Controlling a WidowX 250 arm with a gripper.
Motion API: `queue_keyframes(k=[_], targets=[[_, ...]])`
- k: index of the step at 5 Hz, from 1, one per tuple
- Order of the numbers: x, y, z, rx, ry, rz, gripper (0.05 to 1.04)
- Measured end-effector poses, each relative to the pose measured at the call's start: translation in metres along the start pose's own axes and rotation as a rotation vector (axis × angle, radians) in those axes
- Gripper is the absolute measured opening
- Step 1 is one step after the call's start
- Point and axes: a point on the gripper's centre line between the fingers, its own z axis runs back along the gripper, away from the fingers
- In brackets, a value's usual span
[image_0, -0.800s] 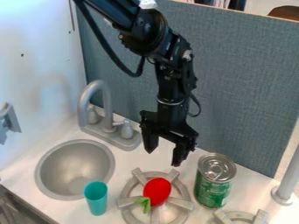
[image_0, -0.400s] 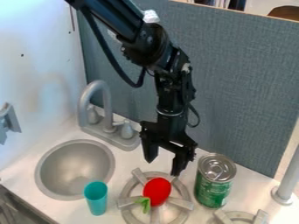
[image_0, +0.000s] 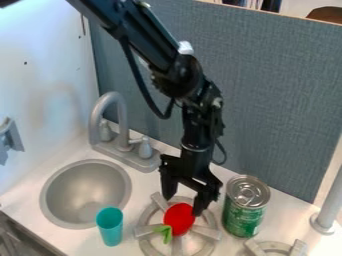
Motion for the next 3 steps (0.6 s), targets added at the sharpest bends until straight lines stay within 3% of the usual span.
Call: queue_keyframes(k=[3], targets=[[-0.006,0.002,-0.018,0.072,0.076,0.019,1.000]])
